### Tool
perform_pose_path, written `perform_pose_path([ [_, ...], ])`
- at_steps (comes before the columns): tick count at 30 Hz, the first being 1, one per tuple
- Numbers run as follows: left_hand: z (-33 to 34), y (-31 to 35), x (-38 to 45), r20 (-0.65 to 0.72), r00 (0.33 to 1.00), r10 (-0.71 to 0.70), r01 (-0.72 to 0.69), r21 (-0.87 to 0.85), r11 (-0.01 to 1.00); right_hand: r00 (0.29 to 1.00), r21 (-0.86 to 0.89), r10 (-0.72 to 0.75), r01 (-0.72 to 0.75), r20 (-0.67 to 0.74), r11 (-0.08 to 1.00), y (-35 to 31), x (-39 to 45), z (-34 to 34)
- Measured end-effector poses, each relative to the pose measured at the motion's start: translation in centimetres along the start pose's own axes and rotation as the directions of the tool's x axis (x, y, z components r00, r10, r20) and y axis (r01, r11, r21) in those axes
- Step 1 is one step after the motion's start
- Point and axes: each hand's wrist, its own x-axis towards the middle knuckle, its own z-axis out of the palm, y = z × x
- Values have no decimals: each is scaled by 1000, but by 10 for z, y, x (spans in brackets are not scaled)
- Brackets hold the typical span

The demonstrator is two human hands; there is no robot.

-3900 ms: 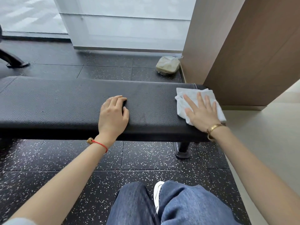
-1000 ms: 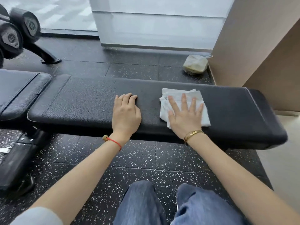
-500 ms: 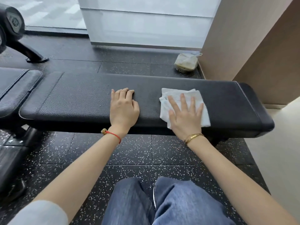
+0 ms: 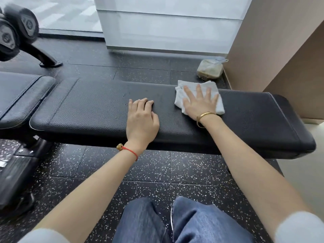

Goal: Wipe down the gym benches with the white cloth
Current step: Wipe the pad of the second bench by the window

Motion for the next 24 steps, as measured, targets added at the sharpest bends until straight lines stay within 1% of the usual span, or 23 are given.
perform_pose_path([
  [3,0,1,0,-3,1000,-3,3,-4,1000,979,-16,-200,200,-21,980,-38,-11,7],
  [5,1,0,0,-6,1000,-5,5,-8,1000,948,-9,-316,316,-45,949,-33,-31,13],
  [7,1,-1,0,-7,1000,-2,2,-3,1000,929,9,-368,368,-40,930,-7,-40,16],
  [8,1,-1,0,-7,1000,-2,2,-2,1000,936,13,-351,352,-31,936,10,-38,13],
  [9,1,-1,0,-9,1000,-4,4,0,1000,954,14,-298,298,-17,954,27,-32,9],
  [11,1,1,0,-9,1000,-9,9,4,1000,993,23,-116,116,22,993,51,-8,-1],
  [12,1,2,0,-10,1000,-10,10,7,1000,999,26,-32,31,38,999,52,4,-6],
  [13,1,2,0,-8,1000,-12,12,12,1000,999,22,21,-22,47,1000,45,15,-9],
  [14,1,3,0,-4,1000,-18,18,16,1000,998,15,34,-34,49,999,30,22,-10],
  [15,1,3,0,-2,1000,-23,23,17,1000,999,13,6,-7,49,1000,10,25,-9],
  [16,1,3,0,-3,1000,-25,25,17,1000,997,16,-52,51,49,999,-10,24,-7],
  [18,1,2,1,-3,1000,-21,21,14,1000,979,14,-203,203,29,979,-40,12,0],
  [19,1,1,1,-3,1000,-17,17,10,1000,963,6,-269,269,13,963,-45,2,4],
  [21,1,0,1,-4,1000,-14,14,3,1000,934,-1,-358,358,-12,934,-31,-15,10],
  [23,0,0,0,3,1000,-14,14,2,1000,934,-24,-357,357,-24,934,0,-18,9],
  [24,0,0,0,7,1000,-15,15,1,1000,952,-41,-305,304,-21,952,19,-13,6],
])
